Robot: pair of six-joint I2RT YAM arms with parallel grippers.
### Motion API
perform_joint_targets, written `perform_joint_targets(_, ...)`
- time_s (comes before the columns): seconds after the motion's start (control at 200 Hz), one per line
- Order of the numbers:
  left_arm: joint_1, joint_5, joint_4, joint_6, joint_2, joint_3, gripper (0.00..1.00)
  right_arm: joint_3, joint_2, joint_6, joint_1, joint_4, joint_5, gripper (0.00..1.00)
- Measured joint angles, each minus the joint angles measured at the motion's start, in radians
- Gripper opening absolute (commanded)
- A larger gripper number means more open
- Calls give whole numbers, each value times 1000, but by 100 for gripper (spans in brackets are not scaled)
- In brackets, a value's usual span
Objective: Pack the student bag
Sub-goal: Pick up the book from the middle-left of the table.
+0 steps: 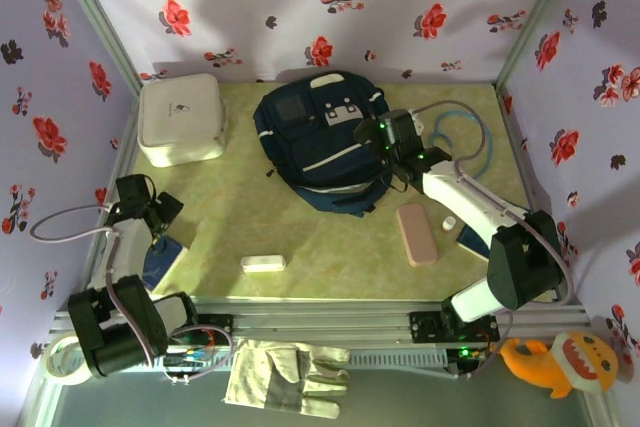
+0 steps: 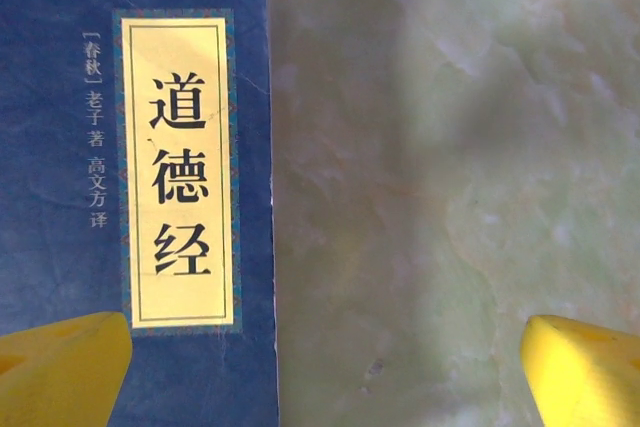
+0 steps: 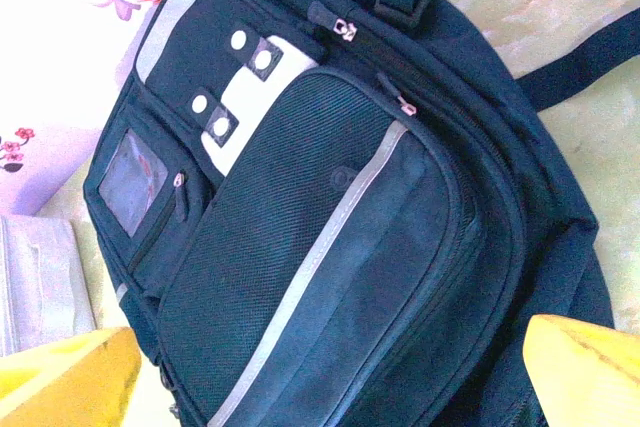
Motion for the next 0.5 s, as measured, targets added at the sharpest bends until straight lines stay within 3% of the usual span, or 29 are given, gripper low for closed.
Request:
perform_joint_targets(0.4, 9, 75, 86, 0, 116, -14, 96, 32, 23, 0, 3, 5, -18, 99)
perform_joint_targets(0.5, -22, 78, 104, -6, 119, -15, 95, 33, 37, 0, 3, 7, -23, 99)
